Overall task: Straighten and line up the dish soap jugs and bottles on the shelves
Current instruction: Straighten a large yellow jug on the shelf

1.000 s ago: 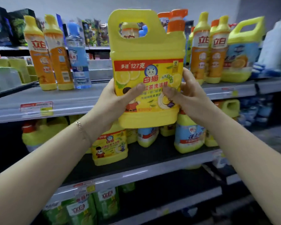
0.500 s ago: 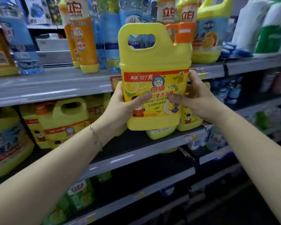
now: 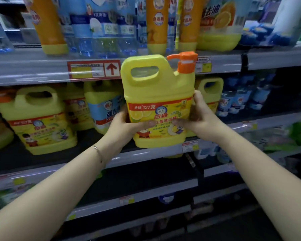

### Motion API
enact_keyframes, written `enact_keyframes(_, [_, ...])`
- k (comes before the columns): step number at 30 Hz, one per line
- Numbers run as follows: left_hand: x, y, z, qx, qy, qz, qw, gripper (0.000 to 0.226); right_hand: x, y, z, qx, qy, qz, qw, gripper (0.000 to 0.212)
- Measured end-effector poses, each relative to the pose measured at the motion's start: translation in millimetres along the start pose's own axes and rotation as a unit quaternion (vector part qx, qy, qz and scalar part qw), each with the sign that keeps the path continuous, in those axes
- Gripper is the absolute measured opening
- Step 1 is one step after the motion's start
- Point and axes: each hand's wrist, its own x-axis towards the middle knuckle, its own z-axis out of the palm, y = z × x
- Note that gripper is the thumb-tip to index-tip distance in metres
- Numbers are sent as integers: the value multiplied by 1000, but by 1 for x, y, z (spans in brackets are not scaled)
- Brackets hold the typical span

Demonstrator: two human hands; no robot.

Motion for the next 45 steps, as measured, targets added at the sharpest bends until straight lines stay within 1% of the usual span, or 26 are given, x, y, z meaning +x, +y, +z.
enact_keyframes(5, [-5,-33,8,-14,30,-14,999,70,3,46,6,11,-25,14,1000,73])
enact_keyframes(8, [-2,-50,9,-16,46,-25,999,75,7,66,14,22,-26,31,999,85])
enact_keyframes(10, [2,-59,7,-17,51,-34,998,78,10,76,19,21,-24,39,999,89])
enact_keyframes(14, [9,-68,1,-15,53,-40,998,81,15,86,25,27,-14,33,999,81])
enact_keyframes(18, [16,-68,0,-23,51,-33,998,68,22,87,27,33,-4,34,999,83])
enact_keyframes(22, [22,-68,-10,-22,41,-23,999,71,31,88,35,33,5,40,999,88])
enact_keyframes(25, [27,-67,-17,-26,36,-12,999,64,39,91,42,22,9,45,999,84])
enact_keyframes(29, [31,-67,-28,-36,28,-10,999,68,47,89,53,11,10,35,999,78])
enact_keyframes(34, [30,-69,-47,-30,32,-19,999,62,52,84,71,9,13,11,1000,77])
enact_keyframes(36, [28,-70,-57,-28,44,-24,998,62,55,82,80,22,9,11,1000,74])
enact_keyframes(40, [19,-69,-83,-17,79,-18,997,70,61,77,106,28,-2,-2,1000,70])
enact_keyframes(45, [2,-66,-117,4,127,15,992,60,76,69,147,26,-15,-29,999,66])
